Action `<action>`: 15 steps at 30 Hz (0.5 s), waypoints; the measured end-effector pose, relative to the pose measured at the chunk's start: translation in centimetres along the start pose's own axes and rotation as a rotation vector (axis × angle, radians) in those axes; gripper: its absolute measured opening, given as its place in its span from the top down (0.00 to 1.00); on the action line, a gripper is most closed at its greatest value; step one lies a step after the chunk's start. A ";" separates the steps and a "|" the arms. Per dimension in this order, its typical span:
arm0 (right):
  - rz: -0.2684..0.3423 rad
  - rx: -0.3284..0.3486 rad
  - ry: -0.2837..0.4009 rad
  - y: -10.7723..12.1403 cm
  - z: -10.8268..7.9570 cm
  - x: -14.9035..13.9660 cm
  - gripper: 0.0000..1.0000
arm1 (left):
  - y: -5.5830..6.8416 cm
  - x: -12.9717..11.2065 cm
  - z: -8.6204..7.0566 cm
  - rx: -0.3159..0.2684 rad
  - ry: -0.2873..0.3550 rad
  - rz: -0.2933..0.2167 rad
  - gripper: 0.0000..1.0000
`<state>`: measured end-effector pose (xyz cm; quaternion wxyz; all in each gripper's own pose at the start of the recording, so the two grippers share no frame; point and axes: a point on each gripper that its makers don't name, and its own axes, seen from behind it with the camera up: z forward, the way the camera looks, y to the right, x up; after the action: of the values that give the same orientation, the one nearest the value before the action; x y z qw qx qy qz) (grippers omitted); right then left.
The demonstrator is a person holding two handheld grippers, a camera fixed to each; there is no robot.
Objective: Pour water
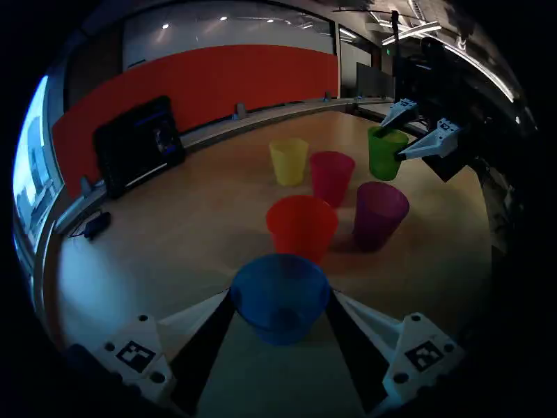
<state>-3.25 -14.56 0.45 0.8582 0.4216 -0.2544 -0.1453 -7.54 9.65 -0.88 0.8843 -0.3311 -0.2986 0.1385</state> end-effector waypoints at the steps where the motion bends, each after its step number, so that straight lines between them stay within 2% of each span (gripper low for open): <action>1: 0.000 0.001 -0.003 0.0 0.1 -0.1 0.09 | 0.0 -0.1 0.0 0.000 0.000 -0.001 0.11; 15: -0.001 0.007 -0.028 -0.7 1.3 -1.8 0.09 | -0.3 -0.9 0.3 0.005 -0.014 -0.008 0.11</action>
<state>-5.52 -14.99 0.01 0.8529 0.4226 -0.2669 -0.1506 -8.44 9.18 -0.95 0.8835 -0.3267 -0.3059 0.1382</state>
